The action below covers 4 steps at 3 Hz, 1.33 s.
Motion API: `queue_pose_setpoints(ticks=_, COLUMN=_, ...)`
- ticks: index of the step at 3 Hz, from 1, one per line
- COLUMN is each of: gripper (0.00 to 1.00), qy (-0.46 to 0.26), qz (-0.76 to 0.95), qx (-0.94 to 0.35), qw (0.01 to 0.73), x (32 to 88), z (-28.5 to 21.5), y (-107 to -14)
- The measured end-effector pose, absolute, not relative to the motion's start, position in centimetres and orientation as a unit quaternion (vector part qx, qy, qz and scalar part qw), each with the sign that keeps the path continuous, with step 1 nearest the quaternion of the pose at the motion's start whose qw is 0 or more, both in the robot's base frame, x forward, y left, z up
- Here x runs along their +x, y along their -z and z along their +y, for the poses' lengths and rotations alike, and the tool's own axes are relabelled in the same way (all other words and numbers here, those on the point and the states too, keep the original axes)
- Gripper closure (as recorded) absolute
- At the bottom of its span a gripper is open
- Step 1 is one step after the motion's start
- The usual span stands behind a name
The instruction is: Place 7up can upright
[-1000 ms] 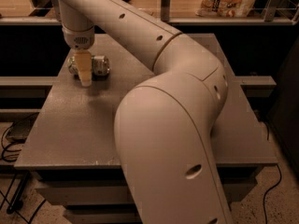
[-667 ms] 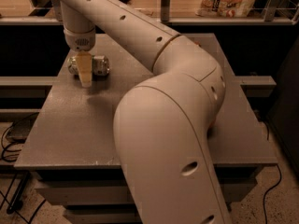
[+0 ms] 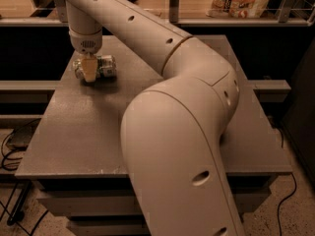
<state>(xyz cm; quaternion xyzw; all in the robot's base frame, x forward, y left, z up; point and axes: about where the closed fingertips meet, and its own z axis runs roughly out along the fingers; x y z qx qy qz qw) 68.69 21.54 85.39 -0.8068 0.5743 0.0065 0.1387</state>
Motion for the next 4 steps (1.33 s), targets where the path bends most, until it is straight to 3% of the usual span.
queue_pose_setpoints(ticks=1, gripper=0.88, qy=-0.003, qz=0.578, qx=-0.801, qw=0.156, x=68.5, z=20.6, y=-87.0)
queue_pose_setpoints(ticks=2, gripper=1.00, qy=-0.010, qz=0.576, qx=-0.794, qw=0.197, x=67.6, z=19.0, y=-89.5)
queue_pose_setpoints(ticks=4, gripper=1.00, qy=-0.076, qz=0.539, qx=-0.767, qw=0.340, x=65.0, z=15.3, y=-93.9)
